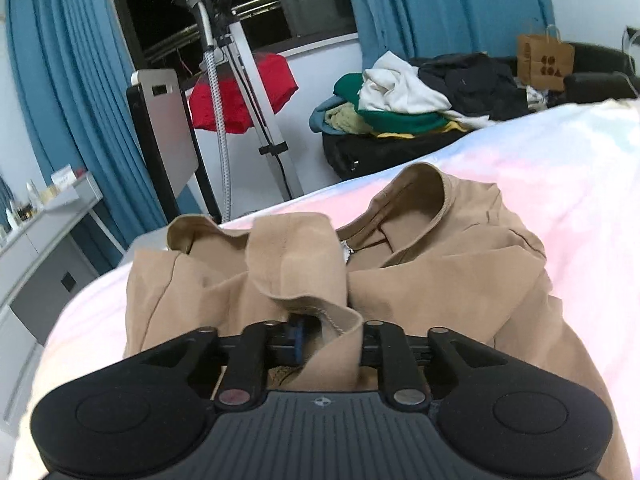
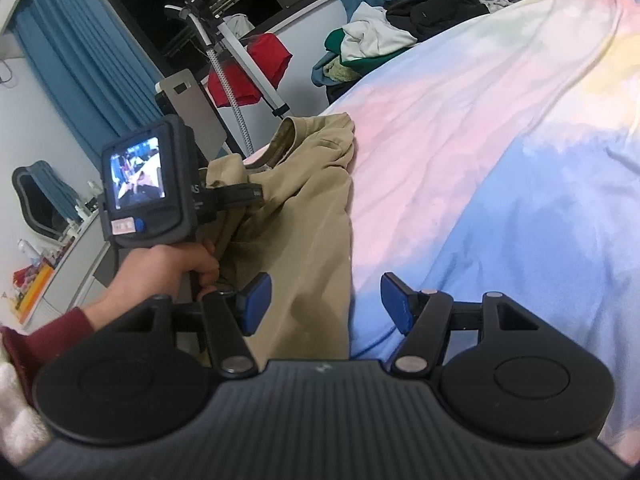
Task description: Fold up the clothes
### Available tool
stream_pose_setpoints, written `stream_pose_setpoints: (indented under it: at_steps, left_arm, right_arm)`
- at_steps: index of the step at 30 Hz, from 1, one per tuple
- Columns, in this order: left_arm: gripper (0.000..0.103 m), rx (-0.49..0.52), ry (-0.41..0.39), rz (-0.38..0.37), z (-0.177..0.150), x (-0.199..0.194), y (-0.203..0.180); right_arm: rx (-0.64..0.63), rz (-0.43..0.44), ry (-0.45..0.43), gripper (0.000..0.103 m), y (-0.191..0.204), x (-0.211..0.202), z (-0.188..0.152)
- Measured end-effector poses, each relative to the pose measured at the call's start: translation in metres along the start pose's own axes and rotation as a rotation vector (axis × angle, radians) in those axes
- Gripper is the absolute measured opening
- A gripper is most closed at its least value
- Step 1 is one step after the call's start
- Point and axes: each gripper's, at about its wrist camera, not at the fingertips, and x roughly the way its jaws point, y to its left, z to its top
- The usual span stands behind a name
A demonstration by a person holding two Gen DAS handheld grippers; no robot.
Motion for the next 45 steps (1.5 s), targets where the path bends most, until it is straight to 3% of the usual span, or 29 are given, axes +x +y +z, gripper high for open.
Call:
stream_pose_setpoints:
  at_steps: [1, 3, 4, 6, 10, 13, 15, 19, 23, 25, 29, 32, 35, 36, 37, 38, 42, 45]
  left_arm:
    - [0.048, -0.013, -0.002, -0.006, -0.001, -0.006, 0.006]
    - [0.068, -0.044, -0.011, -0.033, -0.004, -0.022, 0.02]
    - [0.073, -0.062, -0.019, -0.057, -0.005, -0.032, 0.026]
    - [0.073, -0.098, -0.043, -0.129, -0.009, -0.059, 0.042]
    - [0.078, -0.27, -0.078, -0.245, -0.032, -0.139, 0.097]
    - [0.08, -0.366, -0.047, -0.3, -0.067, -0.193, 0.144]
    - [0.08, -0.393, 0.001, -0.304, -0.096, -0.221, 0.171]
    - [0.08, -0.457, 0.19, -0.338, -0.165, -0.254, 0.223]
    - [0.074, -0.632, 0.367, -0.411, -0.218, -0.26, 0.261]
    - [0.074, -0.67, 0.403, -0.443, -0.231, -0.262, 0.269]
    - [0.074, -0.572, 0.481, -0.549, -0.229, -0.26, 0.258]
    - [0.072, -0.417, 0.563, -0.561, -0.226, -0.258, 0.234]
    - [0.048, -0.267, 0.591, -0.484, -0.22, -0.261, 0.216]
    - [0.033, -0.216, 0.592, -0.453, -0.218, -0.263, 0.211]
    - [0.011, -0.163, 0.572, -0.429, -0.214, -0.271, 0.205]
    - [0.005, -0.124, 0.545, -0.411, -0.209, -0.28, 0.201]
    - [0.004, 0.032, 0.427, -0.346, -0.186, -0.327, 0.179]
    - [0.004, 0.073, 0.396, -0.345, -0.167, -0.36, 0.151]
  right_arm:
    - [-0.01, 0.004, -0.004, 0.064, 0.002, 0.0, -0.001]
    - [-0.026, 0.011, -0.008, 0.064, 0.004, 0.0, -0.002]
    - [-0.031, 0.015, -0.01, 0.064, 0.005, 0.001, -0.002]
    - [-0.031, 0.021, -0.008, 0.064, 0.006, 0.001, -0.003]
    - [-0.017, 0.04, -0.021, 0.064, 0.003, -0.006, -0.004]
    - [-0.005, 0.058, -0.021, 0.064, 0.001, -0.014, -0.005]
    - [-0.006, 0.068, -0.025, 0.064, 0.001, -0.019, -0.006]
    - [-0.032, 0.087, -0.021, 0.064, 0.006, -0.033, -0.011]
    - [-0.081, 0.111, 0.013, 0.064, 0.015, -0.053, -0.019]
    - [-0.087, 0.139, 0.034, 0.064, 0.02, -0.068, -0.024]
    - [-0.1, 0.149, 0.029, 0.064, 0.025, -0.107, -0.035]
    - [-0.11, 0.144, 0.022, 0.064, 0.026, -0.134, -0.044]
    - [-0.093, 0.087, 0.049, 0.064, 0.016, -0.142, -0.058]
    - [-0.082, 0.07, 0.065, 0.064, 0.012, -0.142, -0.062]
    - [-0.073, 0.055, 0.081, 0.064, 0.008, -0.141, -0.064]
    - [-0.071, 0.039, 0.095, 0.064, 0.006, -0.139, -0.066]
    - [-0.083, 0.004, 0.132, 0.064, 0.006, -0.127, -0.068]
    - [-0.082, -0.007, 0.163, 0.064, 0.004, -0.12, -0.071]
